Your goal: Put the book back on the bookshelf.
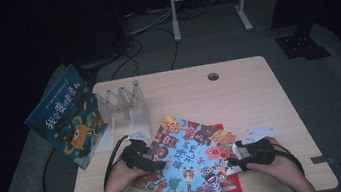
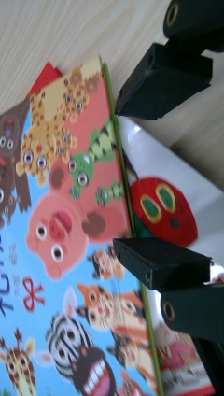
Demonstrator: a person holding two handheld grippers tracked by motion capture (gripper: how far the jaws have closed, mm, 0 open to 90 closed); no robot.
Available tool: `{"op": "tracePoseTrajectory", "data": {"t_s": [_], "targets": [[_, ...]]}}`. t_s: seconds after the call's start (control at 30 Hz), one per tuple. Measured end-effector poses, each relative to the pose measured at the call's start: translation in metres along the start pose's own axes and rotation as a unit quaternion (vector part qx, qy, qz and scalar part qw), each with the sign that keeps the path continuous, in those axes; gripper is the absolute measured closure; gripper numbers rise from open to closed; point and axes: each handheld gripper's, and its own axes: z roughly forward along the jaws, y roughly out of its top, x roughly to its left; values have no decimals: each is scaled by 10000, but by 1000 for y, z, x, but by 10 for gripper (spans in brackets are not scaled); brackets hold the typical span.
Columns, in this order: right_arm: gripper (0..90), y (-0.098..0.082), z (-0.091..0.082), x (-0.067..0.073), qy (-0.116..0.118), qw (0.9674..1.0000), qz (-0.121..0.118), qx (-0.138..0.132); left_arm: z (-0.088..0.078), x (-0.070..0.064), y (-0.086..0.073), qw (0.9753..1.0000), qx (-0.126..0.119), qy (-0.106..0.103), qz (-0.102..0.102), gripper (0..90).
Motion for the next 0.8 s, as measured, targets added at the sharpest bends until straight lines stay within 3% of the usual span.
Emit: {"op": "tracePoseTrajectory", "data": {"t_s": [0.13, 0.23, 0.53, 0.7, 0.8], "targets": [[291, -1, 0, 10, 127, 9997, -185, 7, 0, 0, 0, 10000, -2, -7, -13, 30], [297, -1, -1, 13, 72, 9996, -255, -8, 1, 1, -1, 9999, 16, -108, -34, 30], [288, -1, 5, 16, 237, 9993, -248, -156, 2, 10, -4, 9991, 6, -355, -219, 13], [273, 1, 7, 18, 242, 9993, -231, -147, -1, 10, 2, 9992, 222, -277, -185, 15], [273, 2, 8, 18, 262, 9992, -275, -150, -3, 10, 3, 9993, 227, -243, -192, 21]]}}
